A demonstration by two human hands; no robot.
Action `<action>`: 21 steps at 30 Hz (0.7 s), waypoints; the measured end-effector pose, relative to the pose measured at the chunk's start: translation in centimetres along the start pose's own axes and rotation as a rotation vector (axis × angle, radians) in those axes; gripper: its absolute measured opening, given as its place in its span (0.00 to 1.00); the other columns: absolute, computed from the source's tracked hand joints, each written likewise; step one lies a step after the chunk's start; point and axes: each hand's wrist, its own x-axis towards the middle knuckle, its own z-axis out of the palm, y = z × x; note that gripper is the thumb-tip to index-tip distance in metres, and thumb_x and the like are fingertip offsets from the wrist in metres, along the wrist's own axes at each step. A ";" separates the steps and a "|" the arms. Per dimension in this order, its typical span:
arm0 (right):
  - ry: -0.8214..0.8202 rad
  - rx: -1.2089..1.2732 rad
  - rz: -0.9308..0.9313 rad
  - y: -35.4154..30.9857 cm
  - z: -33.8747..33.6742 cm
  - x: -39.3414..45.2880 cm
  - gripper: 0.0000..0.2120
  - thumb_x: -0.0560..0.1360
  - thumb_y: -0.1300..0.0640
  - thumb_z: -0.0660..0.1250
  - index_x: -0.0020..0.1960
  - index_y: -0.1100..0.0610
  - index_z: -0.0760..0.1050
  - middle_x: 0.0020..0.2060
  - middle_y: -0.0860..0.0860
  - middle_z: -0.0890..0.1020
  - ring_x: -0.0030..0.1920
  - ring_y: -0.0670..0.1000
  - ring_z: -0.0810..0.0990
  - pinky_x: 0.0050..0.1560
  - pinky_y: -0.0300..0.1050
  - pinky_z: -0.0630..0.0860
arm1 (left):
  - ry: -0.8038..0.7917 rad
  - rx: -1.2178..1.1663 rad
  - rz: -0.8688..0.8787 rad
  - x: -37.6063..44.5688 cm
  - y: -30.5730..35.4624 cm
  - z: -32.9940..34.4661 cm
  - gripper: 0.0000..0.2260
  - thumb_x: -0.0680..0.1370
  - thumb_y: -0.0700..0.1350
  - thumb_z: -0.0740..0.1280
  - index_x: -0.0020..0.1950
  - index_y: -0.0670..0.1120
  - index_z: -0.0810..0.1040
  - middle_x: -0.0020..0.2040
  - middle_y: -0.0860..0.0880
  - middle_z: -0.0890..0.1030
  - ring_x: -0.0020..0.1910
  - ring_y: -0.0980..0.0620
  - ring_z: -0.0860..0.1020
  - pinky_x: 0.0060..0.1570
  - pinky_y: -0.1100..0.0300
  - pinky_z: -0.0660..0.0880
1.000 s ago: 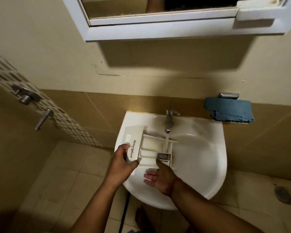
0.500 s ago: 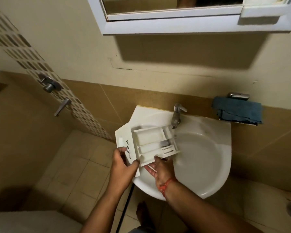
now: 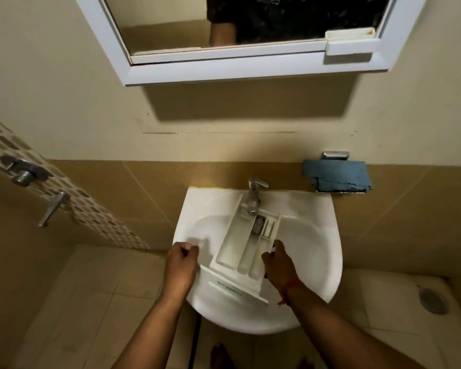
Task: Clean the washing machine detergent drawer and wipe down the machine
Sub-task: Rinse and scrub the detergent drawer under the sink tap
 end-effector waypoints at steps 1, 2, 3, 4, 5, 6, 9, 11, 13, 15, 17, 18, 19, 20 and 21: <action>-0.019 -0.044 -0.014 -0.1 -0.3 0.5 0.17 0.81 0.59 0.58 0.69 0.58 0.64 0.45 0.55 0.77 0.47 0.58 0.78 0.54 0.56 0.78 | -0.101 0.052 -0.002 0.7 0.4 0.3 0.08 0.80 0.48 0.64 0.49 0.43 0.75 0.44 0.46 0.80 0.45 0.44 0.79 0.47 0.52 0.74; -0.025 -0.093 -0.021 -0.2 -0.5 1.2 0.20 0.81 0.58 0.58 0.73 0.58 0.62 0.47 0.56 0.78 0.50 0.57 0.78 0.57 0.52 0.76 | -0.215 0.121 -0.020 1.2 0.8 0.9 0.07 0.80 0.48 0.64 0.52 0.45 0.75 0.48 0.47 0.80 0.47 0.47 0.79 0.50 0.52 0.75; -0.030 -0.145 -0.027 -0.4 -0.8 1.8 0.22 0.82 0.58 0.58 0.75 0.59 0.61 0.51 0.58 0.79 0.53 0.57 0.78 0.59 0.48 0.74 | -0.317 0.186 -0.037 1.7 0.9 1.5 0.08 0.81 0.49 0.63 0.57 0.47 0.73 0.50 0.47 0.80 0.47 0.49 0.78 0.52 0.53 0.74; -0.031 -0.196 -0.034 -0.7 -1.0 2.2 0.23 0.82 0.58 0.58 0.76 0.59 0.60 0.56 0.59 0.79 0.57 0.57 0.77 0.61 0.45 0.71 | -0.400 0.226 -0.069 2.2 1.0 2.0 0.11 0.81 0.49 0.63 0.61 0.48 0.71 0.51 0.47 0.80 0.46 0.50 0.78 0.52 0.55 0.74; -0.032 -0.236 -0.039 -0.7 -1.1 3.0 0.23 0.82 0.58 0.57 0.76 0.58 0.61 0.61 0.59 0.78 0.62 0.57 0.75 0.64 0.45 0.69 | -0.462 0.221 -0.106 2.7 0.9 2.7 0.14 0.81 0.49 0.64 0.65 0.49 0.70 0.51 0.45 0.80 0.46 0.50 0.78 0.53 0.55 0.75; -0.033 -0.254 -0.035 -0.8 -1.2 3.6 0.23 0.82 0.58 0.57 0.77 0.57 0.61 0.65 0.58 0.76 0.65 0.57 0.73 0.68 0.46 0.68 | -0.501 0.195 -0.149 3.1 0.8 3.2 0.17 0.80 0.49 0.64 0.69 0.49 0.68 0.51 0.45 0.80 0.48 0.49 0.78 0.56 0.54 0.76; -0.029 -0.270 0.026 -0.7 -1.3 5.0 0.22 0.82 0.57 0.58 0.76 0.54 0.64 0.69 0.56 0.74 0.67 0.56 0.73 0.69 0.47 0.68 | -0.557 0.175 -0.200 4.3 0.4 4.3 0.23 0.81 0.49 0.63 0.75 0.49 0.62 0.56 0.45 0.79 0.52 0.49 0.78 0.59 0.53 0.77; -0.025 -0.281 0.065 -1.0 -1.1 5.3 0.22 0.82 0.57 0.59 0.76 0.54 0.64 0.68 0.56 0.74 0.66 0.56 0.74 0.67 0.44 0.68 | -0.579 0.258 -0.149 5.0 0.2 4.9 0.23 0.82 0.47 0.61 0.76 0.49 0.60 0.58 0.47 0.78 0.49 0.52 0.77 0.52 0.59 0.76; -0.008 -0.275 0.079 -1.4 -0.7 5.2 0.22 0.81 0.58 0.59 0.75 0.55 0.65 0.68 0.56 0.74 0.66 0.56 0.74 0.67 0.44 0.67 | -0.595 0.222 -0.150 5.4 -0.1 5.6 0.21 0.82 0.45 0.60 0.76 0.49 0.62 0.52 0.48 0.78 0.44 0.52 0.76 0.45 0.57 0.78; 0.063 -0.239 0.068 -1.8 -0.3 5.0 0.22 0.80 0.61 0.59 0.74 0.56 0.65 0.68 0.56 0.74 0.67 0.57 0.73 0.69 0.47 0.68 | -0.607 0.182 -0.158 5.8 -0.6 6.3 0.21 0.82 0.44 0.61 0.75 0.49 0.64 0.51 0.46 0.79 0.48 0.47 0.79 0.53 0.48 0.80; 0.240 -0.289 -0.033 -2.3 0.4 4.2 0.22 0.78 0.65 0.59 0.72 0.59 0.69 0.65 0.58 0.75 0.66 0.57 0.73 0.70 0.47 0.67 | -0.611 0.187 -0.134 6.4 -1.3 6.9 0.21 0.82 0.44 0.62 0.75 0.49 0.63 0.56 0.45 0.78 0.54 0.43 0.79 0.55 0.45 0.79; 0.324 -0.344 -0.116 -2.5 0.9 3.6 0.21 0.77 0.68 0.59 0.69 0.61 0.72 0.62 0.60 0.77 0.64 0.58 0.75 0.68 0.47 0.68 | -0.611 0.176 -0.132 6.5 -1.3 7.0 0.21 0.82 0.43 0.62 0.75 0.50 0.63 0.57 0.45 0.78 0.55 0.43 0.79 0.54 0.46 0.80; 0.353 -0.402 -0.187 -2.5 1.5 3.0 0.20 0.76 0.69 0.59 0.66 0.61 0.75 0.59 0.60 0.78 0.61 0.59 0.76 0.66 0.46 0.69 | -0.618 0.159 -0.138 6.7 -1.4 7.1 0.22 0.82 0.43 0.62 0.75 0.51 0.62 0.58 0.45 0.77 0.55 0.43 0.79 0.52 0.47 0.81; 0.316 -0.459 -0.231 -2.5 2.4 2.4 0.20 0.74 0.70 0.59 0.64 0.62 0.76 0.57 0.61 0.79 0.59 0.59 0.77 0.64 0.46 0.70 | -0.626 0.147 -0.147 6.8 -1.5 7.1 0.23 0.82 0.43 0.62 0.76 0.52 0.60 0.58 0.45 0.77 0.54 0.44 0.79 0.50 0.49 0.81; 0.255 -0.528 -0.259 -2.3 3.3 1.8 0.19 0.73 0.70 0.60 0.62 0.62 0.77 0.56 0.61 0.78 0.57 0.60 0.77 0.62 0.46 0.71 | -0.638 0.135 -0.148 6.9 -1.7 7.2 0.25 0.82 0.42 0.62 0.77 0.52 0.59 0.58 0.46 0.77 0.54 0.45 0.79 0.48 0.51 0.82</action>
